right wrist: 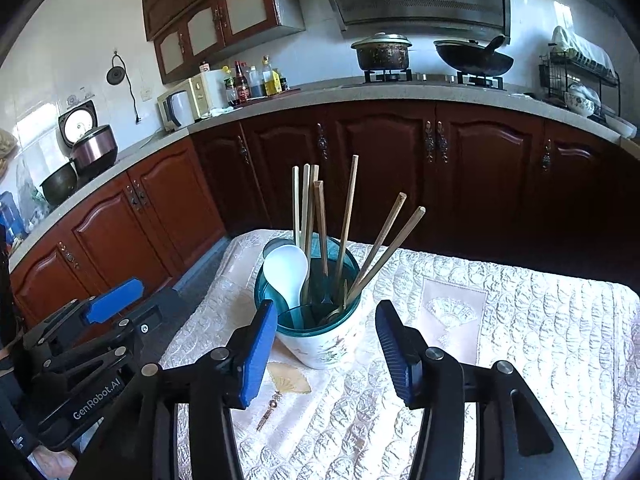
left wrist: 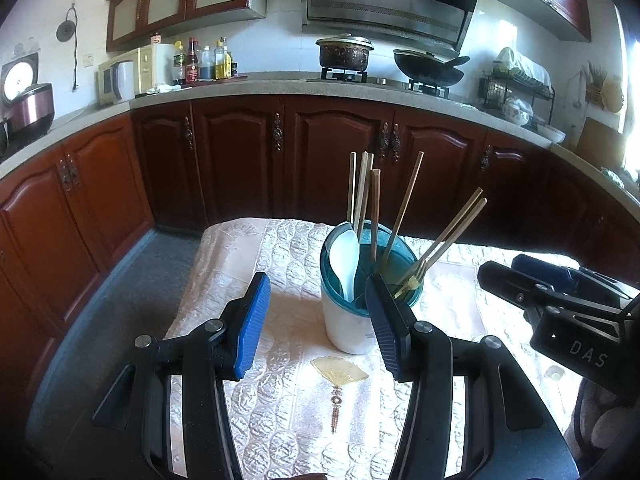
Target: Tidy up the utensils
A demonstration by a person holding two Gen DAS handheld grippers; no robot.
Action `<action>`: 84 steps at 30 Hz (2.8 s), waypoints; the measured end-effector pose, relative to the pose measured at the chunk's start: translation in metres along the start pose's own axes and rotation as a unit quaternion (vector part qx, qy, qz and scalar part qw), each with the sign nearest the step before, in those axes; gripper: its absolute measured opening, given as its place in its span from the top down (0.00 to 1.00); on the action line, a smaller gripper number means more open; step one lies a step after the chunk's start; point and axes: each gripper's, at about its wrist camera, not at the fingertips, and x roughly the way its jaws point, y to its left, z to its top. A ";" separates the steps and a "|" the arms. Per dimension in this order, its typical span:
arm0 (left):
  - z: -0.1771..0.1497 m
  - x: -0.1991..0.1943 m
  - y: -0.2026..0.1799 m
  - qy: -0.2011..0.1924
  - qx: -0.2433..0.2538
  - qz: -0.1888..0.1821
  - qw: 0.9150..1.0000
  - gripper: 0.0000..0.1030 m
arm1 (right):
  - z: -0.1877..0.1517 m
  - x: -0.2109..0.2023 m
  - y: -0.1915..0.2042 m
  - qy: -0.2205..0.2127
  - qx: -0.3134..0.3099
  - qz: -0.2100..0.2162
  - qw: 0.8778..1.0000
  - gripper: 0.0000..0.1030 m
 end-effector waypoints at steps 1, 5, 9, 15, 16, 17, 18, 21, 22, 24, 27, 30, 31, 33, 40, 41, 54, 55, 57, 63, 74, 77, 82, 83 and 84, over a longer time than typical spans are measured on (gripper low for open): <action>0.000 -0.001 0.000 0.000 0.000 0.001 1.000 0.52 | 0.001 0.000 0.000 0.000 0.000 -0.001 1.000 0.52; 0.001 -0.002 -0.002 -0.003 0.000 0.000 1.000 0.52 | 0.001 -0.001 0.000 0.000 -0.002 -0.003 1.000 0.51; 0.001 -0.004 -0.004 -0.002 0.003 0.001 1.000 0.52 | 0.001 -0.002 0.003 0.001 -0.006 -0.004 1.000 0.51; 0.001 -0.005 -0.004 -0.003 0.006 0.003 1.000 0.52 | 0.002 0.001 0.003 0.005 -0.008 -0.006 1.000 0.50; 0.002 -0.005 -0.004 -0.003 0.006 0.003 1.000 0.52 | 0.003 0.002 0.003 0.006 -0.008 -0.006 1.000 0.50; 0.002 -0.005 -0.004 -0.003 0.006 0.003 1.000 0.52 | 0.003 0.003 0.004 0.007 -0.008 -0.007 1.000 0.50; 0.002 -0.005 -0.005 -0.003 0.006 0.003 1.000 0.52 | 0.003 0.003 0.004 0.007 -0.009 -0.006 1.000 0.50; 0.002 -0.005 -0.004 -0.003 0.006 0.003 1.000 0.52 | 0.004 0.005 0.005 0.008 -0.012 -0.005 1.000 0.50; 0.002 -0.005 -0.004 -0.003 0.007 0.003 1.000 0.52 | 0.005 0.006 0.006 0.008 -0.012 -0.005 1.000 0.50; 0.002 -0.005 -0.004 -0.003 0.006 0.003 1.000 0.52 | 0.005 0.007 0.006 0.009 -0.012 -0.004 1.000 0.50; 0.002 -0.004 -0.004 -0.003 0.006 0.004 1.000 0.52 | 0.004 0.009 0.007 0.010 -0.013 -0.004 1.000 0.50; 0.003 -0.003 -0.004 -0.002 0.008 0.005 1.000 0.52 | 0.004 0.010 0.007 0.013 -0.012 -0.004 1.000 0.50; 0.004 -0.002 -0.005 -0.003 0.009 0.006 1.000 0.52 | 0.003 0.011 0.007 0.013 -0.012 -0.004 1.000 0.50; 0.004 -0.002 -0.005 -0.003 0.008 0.008 1.000 0.52 | 0.003 0.012 0.007 0.014 -0.012 -0.003 1.000 0.50; 0.005 0.001 -0.005 -0.001 0.010 0.008 1.000 0.52 | 0.003 0.013 0.007 0.015 -0.013 -0.003 1.000 0.50; 0.005 0.001 -0.005 -0.001 0.010 0.009 1.000 0.52 | 0.003 0.013 0.006 0.015 -0.013 -0.003 1.000 0.50; 0.003 0.005 -0.005 0.001 0.007 0.009 1.000 0.52 | 0.001 0.020 0.006 0.021 -0.015 -0.004 1.000 0.50; 0.002 0.006 -0.005 0.002 0.007 0.009 1.000 0.52 | 0.001 0.021 0.006 0.021 -0.014 -0.004 1.000 0.50; 0.002 0.006 -0.005 0.003 0.008 0.008 1.000 0.52 | 0.000 0.021 0.006 0.022 -0.013 -0.005 1.000 0.50; 0.002 0.007 -0.006 0.004 0.009 0.010 1.000 0.52 | 0.000 0.023 0.005 0.024 -0.012 -0.005 1.000 0.50; 0.002 0.009 -0.007 0.004 0.012 0.011 1.000 0.52 | 0.002 0.028 0.005 0.029 -0.013 -0.003 0.999 0.50; 0.001 0.010 -0.007 0.004 0.012 0.010 1.000 0.52 | 0.002 0.030 0.005 0.031 -0.014 -0.003 0.999 0.50; 0.001 0.011 -0.007 0.001 0.013 0.007 1.000 0.52 | 0.001 0.032 0.005 0.033 -0.013 -0.003 0.999 0.50; 0.001 0.011 -0.007 -0.003 0.015 0.007 1.000 0.52 | 0.000 0.033 0.005 0.034 -0.013 -0.002 0.999 0.50; 0.001 0.011 -0.008 -0.005 0.017 0.007 1.000 0.52 | 0.000 0.033 0.005 0.035 -0.013 -0.002 0.999 0.50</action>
